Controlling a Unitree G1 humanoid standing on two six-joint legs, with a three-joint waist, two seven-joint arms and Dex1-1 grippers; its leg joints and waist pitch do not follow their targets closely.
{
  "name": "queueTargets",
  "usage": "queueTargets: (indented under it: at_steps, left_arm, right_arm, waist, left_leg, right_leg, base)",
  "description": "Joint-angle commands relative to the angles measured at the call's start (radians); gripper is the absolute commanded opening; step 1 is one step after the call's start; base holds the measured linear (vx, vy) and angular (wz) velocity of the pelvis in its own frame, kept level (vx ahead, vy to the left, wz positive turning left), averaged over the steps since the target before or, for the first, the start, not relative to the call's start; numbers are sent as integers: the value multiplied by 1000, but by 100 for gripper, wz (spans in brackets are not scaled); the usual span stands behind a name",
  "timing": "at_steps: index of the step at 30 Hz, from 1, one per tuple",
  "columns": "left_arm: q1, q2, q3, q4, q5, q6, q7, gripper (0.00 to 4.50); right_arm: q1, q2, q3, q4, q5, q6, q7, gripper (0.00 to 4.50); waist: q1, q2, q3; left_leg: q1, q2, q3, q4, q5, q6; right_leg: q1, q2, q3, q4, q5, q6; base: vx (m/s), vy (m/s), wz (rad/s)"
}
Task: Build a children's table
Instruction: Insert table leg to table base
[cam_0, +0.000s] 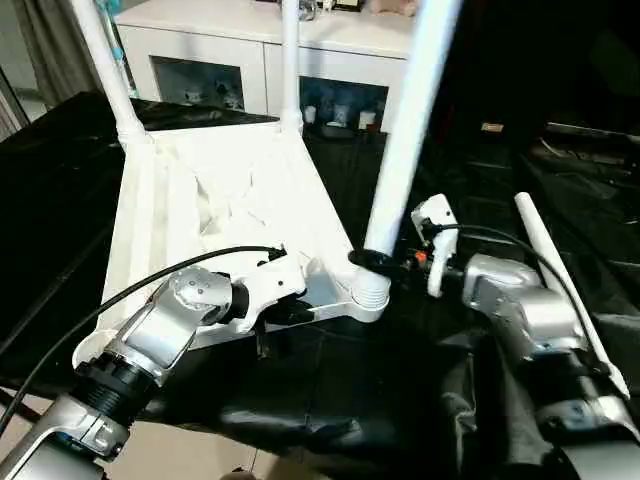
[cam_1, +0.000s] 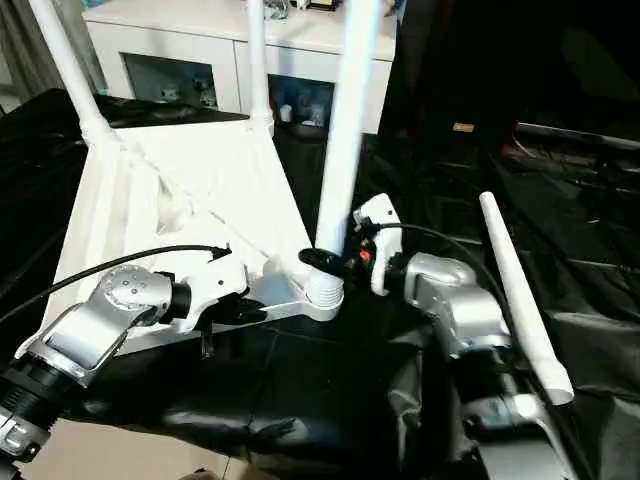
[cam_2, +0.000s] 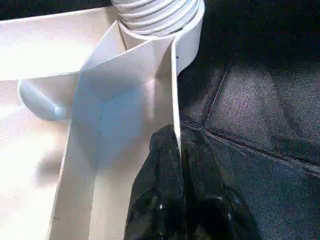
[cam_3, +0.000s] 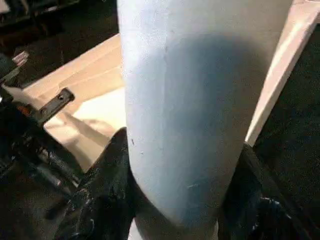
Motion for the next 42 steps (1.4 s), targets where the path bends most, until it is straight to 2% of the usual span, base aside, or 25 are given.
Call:
queueTargets:
  at_steps: [1,5,6,7,8,9,10,12,13,14,15,18,19,20,24,25,27,32,33,36,37,38,39,40,42]
  left_arm:
    - [20,7,-21,19,30,16,-20,0]
    - [20,6,-18,21,29,16,-20,0]
    - [20,6,-18,21,30,16,-19,0]
    - [20,6,-17,21,30,15,-18,0]
    - [21,6,-17,21,30,16,-18,0]
    - [21,6,-16,21,30,16,-17,0]
    - [21,6,-16,20,30,16,-17,0]
    - [22,6,-14,21,30,16,-15,0]
    - [21,5,-13,22,30,15,-15,0]
    - [21,5,-13,23,30,15,-15,0]
    - [20,4,-12,24,31,16,-15,0]
    - [17,3,-12,28,32,14,-17,0]
    - [15,3,-13,31,34,13,-18,0]
    - [13,2,-14,32,35,13,-17,0]
    - [11,-1,-13,34,37,13,-16,0]
    - [10,-2,-13,34,38,13,-15,0]
    - [11,-2,-13,35,39,13,-14,0]
    - [9,6,-8,37,40,11,-14,0]
    - [10,8,-8,36,40,10,-16,0]
    - [7,11,-5,40,43,8,-13,0]
    - [7,11,-5,40,44,8,-13,0]
    - [6,10,-5,41,45,7,-11,0]
    - [8,7,-2,40,44,10,-5,0]
    - [8,6,-2,40,44,10,-5,0]
    - [10,3,0,38,43,13,0,0]
  right_arm:
    - [6,-2,-12,61,-16,5,-24,184]
    - [36,2,-20,81,-6,-3,-14,184]
    - [48,3,-21,80,-5,-7,-13,184]
    - [73,5,-26,75,-3,-16,-15,184]
    - [80,6,-28,73,-2,-17,-17,184]
    - [90,6,-28,69,-2,-22,-19,184]
    - [111,6,-28,63,-5,-36,-24,184]
    - [137,7,-26,60,-13,-58,-33,184]
    - [150,7,-25,59,-17,-71,-38,184]
    - [159,9,-26,58,-19,-78,-42,184]
    - [175,11,-29,54,-20,-89,-48,184]
    - [206,7,-14,34,-42,-119,-61,184]
    - [222,4,-3,16,-54,-131,-65,184]
    - [228,2,1,8,-58,-135,-66,184]
    - [260,8,10,-43,-61,-153,-73,184]
    - [271,12,9,-59,-58,-159,-77,184]
    - [280,20,3,-67,-49,-163,-83,184]
    - [316,52,-19,-51,-24,-190,-123,184]
    - [325,52,-11,-54,-32,-195,-126,184]
    - [344,36,36,-95,-74,-206,-125,184]
    - [345,36,36,-95,-74,-207,-125,184]
    - [345,31,44,-100,-83,-211,-125,184]
    - [346,23,58,-114,-98,-217,-122,184]
    - [346,22,59,-116,-99,-217,-121,184]
    - [344,16,70,-125,-115,-228,-115,184]
  waist:
    - [-1,15,-59]
    - [-2,16,-56]
    - [-2,17,-56]
    - [0,24,-56]
    - [-1,19,-56]
    - [0,20,-56]
    - [0,25,-57]
    - [2,22,-58]
    - [2,34,-60]
    - [2,31,-61]
    - [2,45,-61]
    - [2,41,-62]
    - [3,51,-62]
    - [2,49,-63]
    - [2,53,-61]
    - [2,51,-60]
    - [2,54,-59]
    - [1,58,-60]
    - [2,60,-60]
    - [2,58,-58]
    - [2,58,-58]
    - [1,53,-56]
    - [2,56,-55]
    - [2,51,-53]
    - [2,50,-53]
  left_leg:
    - [17,42,-15,-79,-243,-30]
    - [18,42,-15,-81,-265,-32]
    - [18,42,-15,-82,-274,-34]
    - [19,43,-17,-83,-282,-36]
    - [20,43,-17,-84,-285,-35]
    - [20,43,-17,-85,-287,-35]
    - [21,43,-17,-85,-288,-35]
    - [20,43,-17,-85,-277,-32]
    - [21,43,-18,-85,-277,-32]
    - [21,42,-18,-85,-271,-31]
    - [20,41,-19,-86,-277,-33]
    - [22,41,-18,-87,-285,-27]
    - [23,41,-19,-88,-290,-25]
    - [21,41,-19,-88,-286,-23]
    - [20,40,-19,-91,-296,-20]
    - [23,42,-21,-95,-322,-23]
    - [24,43,-22,-97,-342,-26]
    - [22,43,-24,-100,-344,-27]
    - [23,43,-23,-101,-342,-25]
    - [21,42,-22,-102,-344,-22]
    - [20,41,-23,-103,-344,-22]
    - [21,42,-22,-104,-348,-21]
    - [23,41,-22,-104,-358,-21]
    - [24,41,-22,-105,-363,-20]
    - [24,41,-22,-105,-365,-19]
  right_leg:
    - [36,-72,50,-82,-84,-231]
    - [36,-72,51,-87,-119,-226]
    - [35,-74,52,-90,-134,-222]
    - [35,-74,52,-90,-143,-218]
    - [36,-73,52,-92,-141,-216]
    - [35,-73,52,-92,-142,-217]
    - [36,-73,51,-93,-138,-216]
    - [37,-73,51,-93,-124,-215]
    - [37,-72,50,-92,-95,-220]
    - [40,-71,49,-91,-82,-222]
    - [39,-70,48,-91,-75,-225]
    - [40,-70,47,-94,-77,-225]
    - [41,-71,47,-97,-90,-219]
    - [43,-71,47,-97,-88,-217]
    - [42,-71,47,-103,-127,-200]
    - [39,-73,47,-108,-176,-193]
    - [36,-74,49,-111,-215,-186]
    - [36,-74,49,-112,-195,-185]
    - [35,-73,49,-111,-188,-186]
    - [36,-73,49,-115,-212,-175]
    - [37,-74,49,-116,-230,-166]
    - [35,-74,50,-119,-246,-161]
    - [33,-75,50,-121,-279,-155]
    - [32,-77,51,-125,-316,-147]
    - [30,-78,53,-128,-345,-138]
  base:
    - [0,0,0]
    - [0,0,0]
    - [0,0,0]
    - [0,0,0]
    - [0,0,0]
    - [0,0,0]
    - [0,0,0]
    - [0,0,0]
    - [0,0,0]
    - [0,0,0]
    - [0,0,0]
    - [0,0,0]
    - [0,0,0]
    - [0,0,0]
    - [0,0,0]
    - [0,0,0]
    - [0,0,0]
    - [0,0,0]
    - [0,0,0]
    - [0,0,0]
    - [0,0,0]
    - [0,0,0]
    - [0,0,0]
    - [0,0,0]
    - [0,0,0]
